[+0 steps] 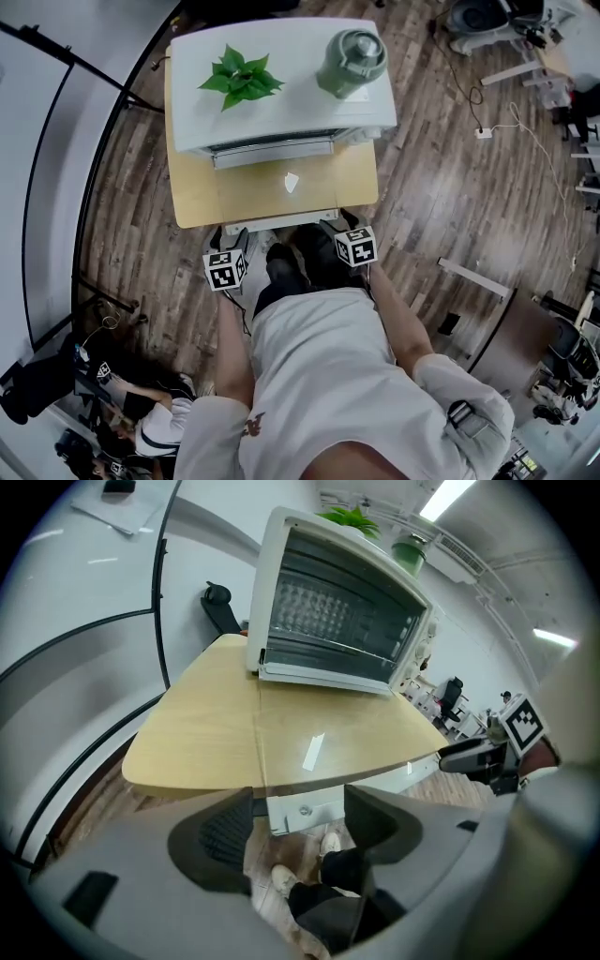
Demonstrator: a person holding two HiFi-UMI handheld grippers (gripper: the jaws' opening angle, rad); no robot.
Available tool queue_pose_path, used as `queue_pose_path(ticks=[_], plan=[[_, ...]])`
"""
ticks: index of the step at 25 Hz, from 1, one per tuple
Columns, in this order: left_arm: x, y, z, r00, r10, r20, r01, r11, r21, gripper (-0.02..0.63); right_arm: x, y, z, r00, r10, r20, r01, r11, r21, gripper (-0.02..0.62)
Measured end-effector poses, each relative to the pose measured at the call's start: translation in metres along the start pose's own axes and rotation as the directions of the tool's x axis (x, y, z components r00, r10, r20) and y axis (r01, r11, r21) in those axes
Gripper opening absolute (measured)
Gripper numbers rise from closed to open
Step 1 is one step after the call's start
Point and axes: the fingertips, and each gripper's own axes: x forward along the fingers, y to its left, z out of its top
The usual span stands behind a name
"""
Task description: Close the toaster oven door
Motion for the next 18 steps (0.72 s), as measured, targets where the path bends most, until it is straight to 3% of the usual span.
queue_pose_path(ticks=[7,18], plan=[[0.011,-0.001,-0.009,0.999,-0.039,-0.027,0.037,0.998,-0.057,0.301,0.010,0.001,0.000,1.000,0.008,-0.001,-0.008,0.999,0.033,0.277],[0.006,-0.008,-0.008,0.998,-0.054,-0.035,0.052,0.997,-0.060,0.278,0.003,0.004,0.006,1.000,0.000,0.000,0.000,0.999,0.052,0.250]])
